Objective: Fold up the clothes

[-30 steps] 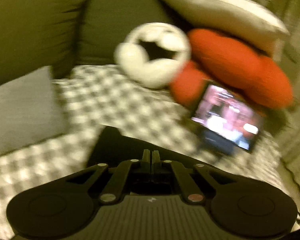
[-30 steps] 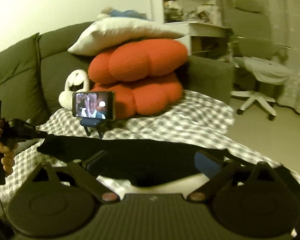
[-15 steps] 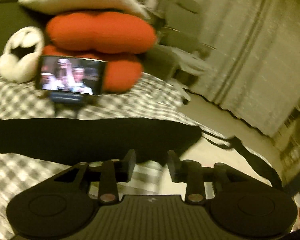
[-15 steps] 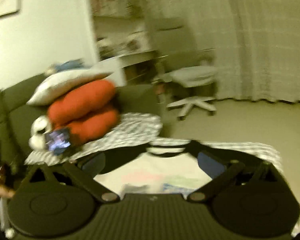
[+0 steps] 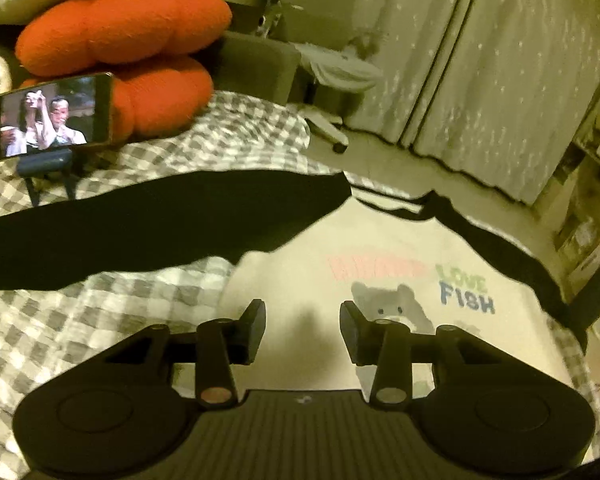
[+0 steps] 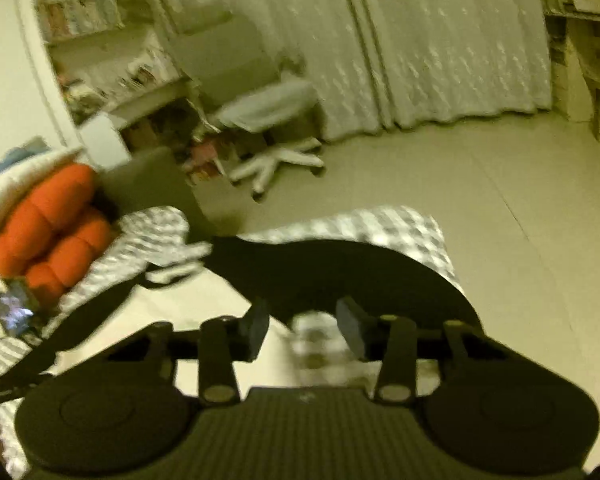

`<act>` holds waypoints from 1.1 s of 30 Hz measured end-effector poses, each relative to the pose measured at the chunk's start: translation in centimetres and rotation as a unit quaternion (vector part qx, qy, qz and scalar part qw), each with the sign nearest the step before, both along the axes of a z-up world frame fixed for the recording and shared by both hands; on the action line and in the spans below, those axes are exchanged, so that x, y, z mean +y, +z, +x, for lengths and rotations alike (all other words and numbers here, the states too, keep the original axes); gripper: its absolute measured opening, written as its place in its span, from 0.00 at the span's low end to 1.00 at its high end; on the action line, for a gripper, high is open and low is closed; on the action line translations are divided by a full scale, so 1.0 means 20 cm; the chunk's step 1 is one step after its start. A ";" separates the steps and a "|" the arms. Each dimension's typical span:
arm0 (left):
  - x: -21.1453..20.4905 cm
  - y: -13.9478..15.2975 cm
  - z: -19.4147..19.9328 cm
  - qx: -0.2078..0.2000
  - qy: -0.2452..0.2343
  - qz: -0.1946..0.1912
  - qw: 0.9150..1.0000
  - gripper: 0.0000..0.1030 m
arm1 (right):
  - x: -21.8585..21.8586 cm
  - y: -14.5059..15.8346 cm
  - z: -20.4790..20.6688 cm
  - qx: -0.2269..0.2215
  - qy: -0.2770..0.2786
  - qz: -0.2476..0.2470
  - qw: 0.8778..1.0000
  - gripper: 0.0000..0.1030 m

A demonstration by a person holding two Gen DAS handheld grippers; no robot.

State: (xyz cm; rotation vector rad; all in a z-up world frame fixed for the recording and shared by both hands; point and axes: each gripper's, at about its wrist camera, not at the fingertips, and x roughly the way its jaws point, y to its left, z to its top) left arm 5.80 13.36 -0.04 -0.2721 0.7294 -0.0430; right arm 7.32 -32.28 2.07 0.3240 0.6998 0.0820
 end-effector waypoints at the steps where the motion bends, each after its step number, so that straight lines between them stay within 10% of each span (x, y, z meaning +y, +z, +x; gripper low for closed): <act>1: -0.02 -0.01 0.01 0.000 -0.003 0.002 1.000 0.39 | -0.03 -0.03 0.03 0.008 -0.007 0.005 1.000 0.38; 11: -0.20 -0.13 0.11 0.024 -0.036 0.042 0.998 0.45 | -0.40 -0.33 0.12 0.076 -0.089 0.095 0.989 0.43; 21: -0.27 -0.16 0.14 0.027 -0.055 0.078 0.995 0.46 | -0.61 -0.55 0.10 0.106 -0.170 0.300 0.933 0.52; 33: -0.21 -0.17 0.17 0.025 -0.047 0.061 0.997 0.48 | -0.68 -0.59 0.05 0.125 -0.256 0.293 0.913 0.53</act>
